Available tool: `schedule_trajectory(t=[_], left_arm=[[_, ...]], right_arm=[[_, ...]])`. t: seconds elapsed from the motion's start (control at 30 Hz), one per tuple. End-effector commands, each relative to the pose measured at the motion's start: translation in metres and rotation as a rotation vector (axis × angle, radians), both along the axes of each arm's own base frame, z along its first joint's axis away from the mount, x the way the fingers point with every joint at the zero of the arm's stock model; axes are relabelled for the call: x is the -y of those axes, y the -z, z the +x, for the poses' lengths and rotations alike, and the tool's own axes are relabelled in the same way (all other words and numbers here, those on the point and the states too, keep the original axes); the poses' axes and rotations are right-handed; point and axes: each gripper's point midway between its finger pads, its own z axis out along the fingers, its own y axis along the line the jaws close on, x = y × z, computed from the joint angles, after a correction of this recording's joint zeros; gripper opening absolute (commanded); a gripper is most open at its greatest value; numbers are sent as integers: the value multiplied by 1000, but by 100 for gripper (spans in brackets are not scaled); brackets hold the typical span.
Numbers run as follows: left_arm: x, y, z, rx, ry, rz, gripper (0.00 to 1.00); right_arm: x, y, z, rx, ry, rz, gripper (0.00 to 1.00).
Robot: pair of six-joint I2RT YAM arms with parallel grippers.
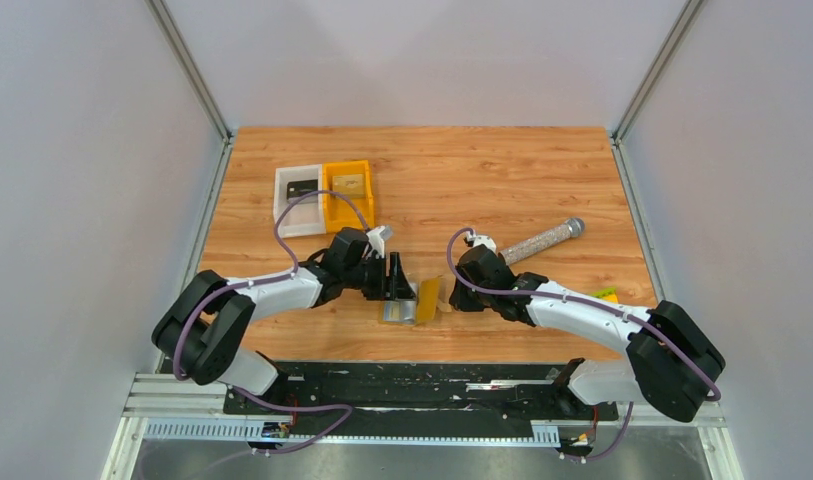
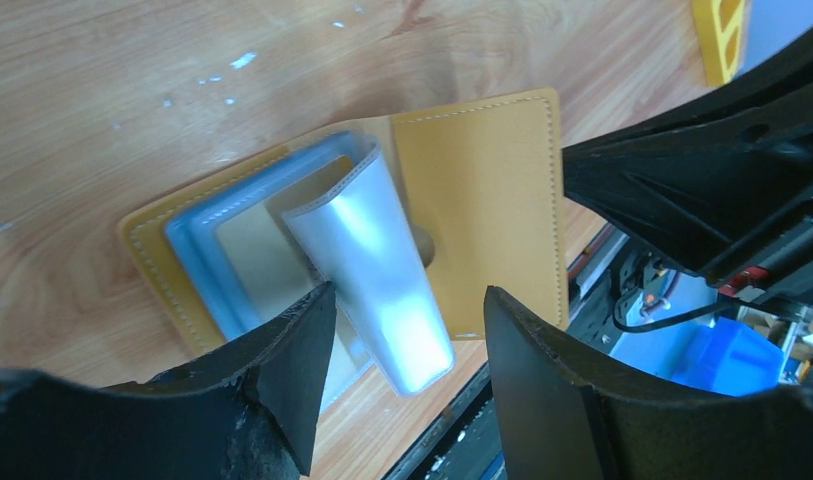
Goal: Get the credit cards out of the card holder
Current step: Open the card holder at the center of the board.
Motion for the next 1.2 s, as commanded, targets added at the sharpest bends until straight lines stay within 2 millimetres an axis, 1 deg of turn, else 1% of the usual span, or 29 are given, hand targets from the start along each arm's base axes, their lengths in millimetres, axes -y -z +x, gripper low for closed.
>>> schedule_trajectory(t=[0.0, 0.1, 0.23, 0.33, 0.4, 0.47, 0.53, 0.57, 0.6, 0.7, 0.83, 0.97, 1.0, 1.07, 1.17], left_arm=[[21, -27, 5, 67, 33, -92, 64], [27, -30, 3, 77, 44, -117, 64], [34, -32, 2, 69, 54, -156, 64], [40, -37, 3, 80, 63, -180, 64], [44, -39, 3, 88, 71, -186, 64], [48, -38, 2, 87, 83, -188, 64], [53, -30, 0, 66, 92, -185, 64], [56, -32, 0, 67, 95, -200, 64], [59, -28, -3, 56, 102, -200, 64], [69, -29, -8, 60, 118, -227, 63], [84, -31, -21, 70, 160, -243, 63], [88, -33, -23, 86, 167, -246, 66], [88, -33, -23, 93, 167, -244, 68], [87, -34, -22, 105, 162, -233, 71], [87, -44, -21, 131, 164, -246, 71]], right_arm=[[-3, -10, 6, 30, 19, 27, 10], [-3, -16, 7, 33, 27, 28, 20], [0, -36, 9, 52, 41, 31, 32], [1, -49, 7, 62, 35, 41, 38], [2, -56, 5, 61, 34, 49, 41], [2, -64, 3, 65, 31, 63, 41], [1, -71, 2, 72, 26, 82, 41], [0, -75, 2, 77, 26, 92, 41], [0, -78, 1, 81, 27, 101, 40], [2, -88, 0, 100, 34, 124, 40], [6, -103, 3, 143, 55, 148, 40], [7, -111, 7, 172, 67, 150, 40], [8, -113, 8, 178, 69, 151, 40], [7, -114, 9, 182, 69, 147, 40], [7, -113, 10, 183, 73, 144, 40]])
